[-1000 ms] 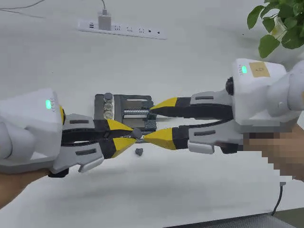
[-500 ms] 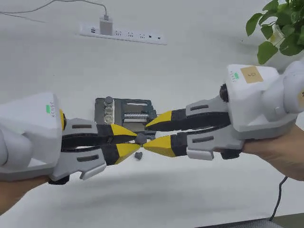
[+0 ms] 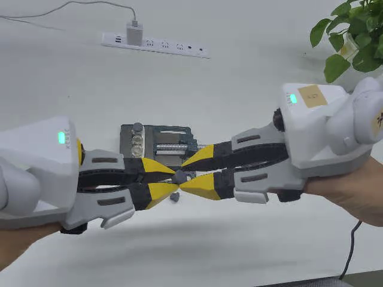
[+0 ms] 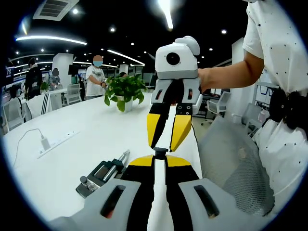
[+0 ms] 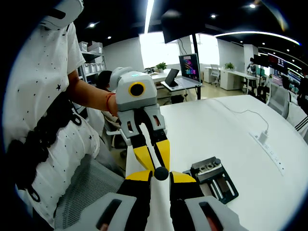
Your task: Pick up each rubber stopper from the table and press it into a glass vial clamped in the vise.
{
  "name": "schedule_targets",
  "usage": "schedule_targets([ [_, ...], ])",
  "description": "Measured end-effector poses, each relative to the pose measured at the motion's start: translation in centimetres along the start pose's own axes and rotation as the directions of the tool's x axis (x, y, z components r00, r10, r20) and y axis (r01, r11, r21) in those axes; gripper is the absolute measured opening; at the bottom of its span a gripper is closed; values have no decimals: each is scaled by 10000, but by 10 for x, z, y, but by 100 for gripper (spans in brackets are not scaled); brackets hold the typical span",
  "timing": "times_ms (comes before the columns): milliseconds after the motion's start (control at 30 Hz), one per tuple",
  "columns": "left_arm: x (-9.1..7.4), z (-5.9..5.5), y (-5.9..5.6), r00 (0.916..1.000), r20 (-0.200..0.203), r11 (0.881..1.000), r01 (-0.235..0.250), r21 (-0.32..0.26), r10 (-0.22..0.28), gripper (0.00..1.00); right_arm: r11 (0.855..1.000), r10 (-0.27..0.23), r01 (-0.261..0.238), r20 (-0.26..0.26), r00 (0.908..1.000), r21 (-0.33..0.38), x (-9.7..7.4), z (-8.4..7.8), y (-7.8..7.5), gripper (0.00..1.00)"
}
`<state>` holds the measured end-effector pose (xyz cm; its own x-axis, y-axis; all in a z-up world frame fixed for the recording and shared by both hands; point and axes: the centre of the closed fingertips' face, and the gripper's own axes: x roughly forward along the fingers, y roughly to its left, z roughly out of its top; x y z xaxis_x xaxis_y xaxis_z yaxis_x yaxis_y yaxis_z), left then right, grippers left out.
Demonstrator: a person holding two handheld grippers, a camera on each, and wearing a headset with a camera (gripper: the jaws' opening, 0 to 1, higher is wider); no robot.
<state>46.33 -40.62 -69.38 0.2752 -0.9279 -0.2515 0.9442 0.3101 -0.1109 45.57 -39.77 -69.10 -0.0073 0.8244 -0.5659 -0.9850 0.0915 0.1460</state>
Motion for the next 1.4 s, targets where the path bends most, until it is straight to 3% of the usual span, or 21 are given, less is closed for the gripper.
schedule_targets([
  [833,0,0,-4,9994,-123,9994,335,17,-335,4,9993,253,-264,-386,9989,-275,0,0,5,7],
  [1400,-1,-5,-1,9995,-198,9997,233,29,-232,4,9996,212,-222,-485,9986,-201,5,-3,2,7],
])
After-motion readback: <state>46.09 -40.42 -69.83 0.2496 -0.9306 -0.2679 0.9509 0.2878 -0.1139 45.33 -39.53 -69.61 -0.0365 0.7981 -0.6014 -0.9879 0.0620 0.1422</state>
